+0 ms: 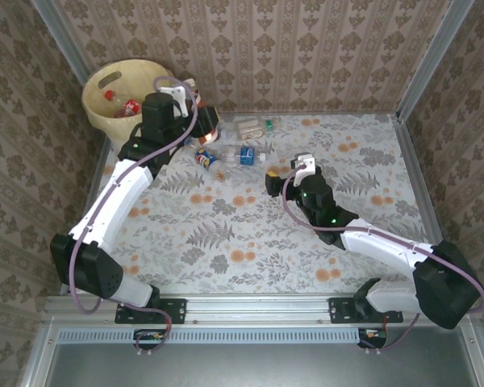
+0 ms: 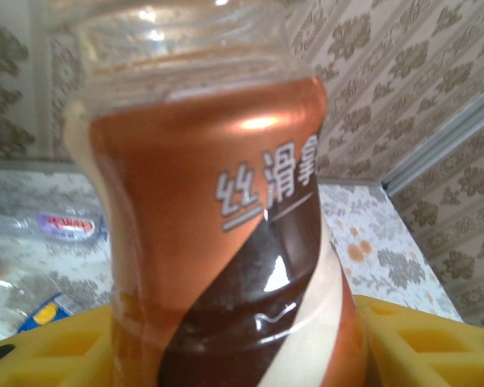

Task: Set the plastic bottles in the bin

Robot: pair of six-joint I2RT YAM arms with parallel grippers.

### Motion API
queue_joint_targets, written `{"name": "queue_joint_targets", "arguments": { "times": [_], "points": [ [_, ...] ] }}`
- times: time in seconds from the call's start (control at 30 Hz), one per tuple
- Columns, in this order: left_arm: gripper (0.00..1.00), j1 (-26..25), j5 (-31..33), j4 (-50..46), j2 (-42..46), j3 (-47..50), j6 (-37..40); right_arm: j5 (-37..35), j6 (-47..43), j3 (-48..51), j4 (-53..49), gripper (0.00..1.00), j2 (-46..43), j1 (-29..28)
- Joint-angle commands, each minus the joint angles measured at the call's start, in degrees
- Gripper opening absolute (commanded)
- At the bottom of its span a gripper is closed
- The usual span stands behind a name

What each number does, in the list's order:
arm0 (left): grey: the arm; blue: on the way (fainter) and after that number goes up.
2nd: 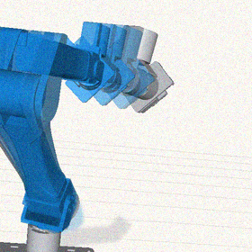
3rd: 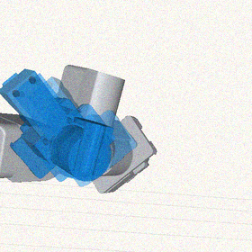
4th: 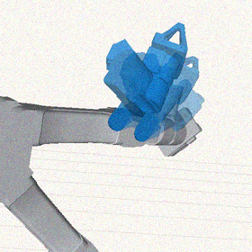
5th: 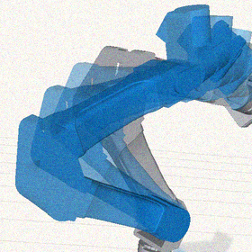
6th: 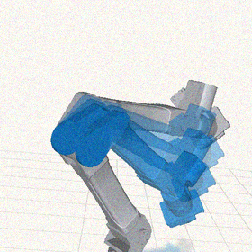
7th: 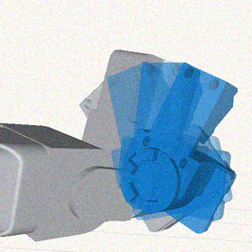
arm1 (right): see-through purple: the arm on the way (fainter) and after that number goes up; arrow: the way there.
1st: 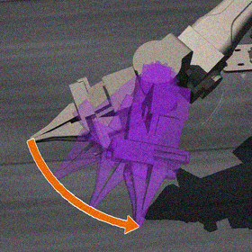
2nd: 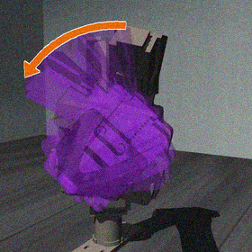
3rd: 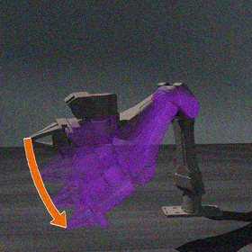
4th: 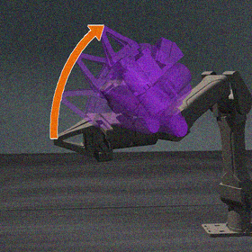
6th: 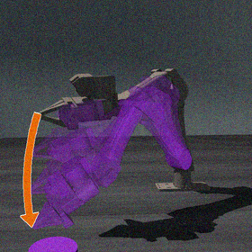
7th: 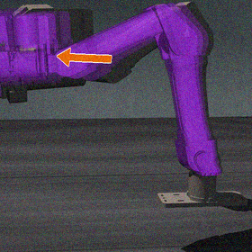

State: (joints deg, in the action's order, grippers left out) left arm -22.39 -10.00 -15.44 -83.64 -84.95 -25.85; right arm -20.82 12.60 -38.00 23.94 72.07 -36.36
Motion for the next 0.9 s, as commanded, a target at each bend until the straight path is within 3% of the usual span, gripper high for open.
{"name": "queue_joint_targets", "arguments": {
  "times": [0.0, 0.13, 0.37, 0.63, 0.87],
  "points": [
    [0.60, 0.55, 3.20, -3.36, 2.47, -5.63, 4.71, -0.41, 1.02, 0.30, 0.75, 1.00, 0.75, 0.45],
    [0.61, 0.55, 4.07, -4.81, 3.25, -10.16, 8.02, -0.38, 1.33, 0.21, 0.84, 1.00, 0.96, 0.46],
    [0.61, 1.78, 14.18, -10.18, 1.03, -20.06, 15.60, -0.19, 1.90, 0.03, 0.26, 1.00, 1.23, 0.59],
    [0.61, 9.93, 18.72, -14.16, -4.89, -28.16, 14.26, -0.19, 2.51, 0.10, -0.89, 1.00, 0.70, 0.76],
    [0.61, 17.85, 17.69, -16.44, -9.91, -29.19, 10.17, -0.46, 3.11, 0.29, -1.86, 1.00, 0.17, 0.81]
  ]
}}
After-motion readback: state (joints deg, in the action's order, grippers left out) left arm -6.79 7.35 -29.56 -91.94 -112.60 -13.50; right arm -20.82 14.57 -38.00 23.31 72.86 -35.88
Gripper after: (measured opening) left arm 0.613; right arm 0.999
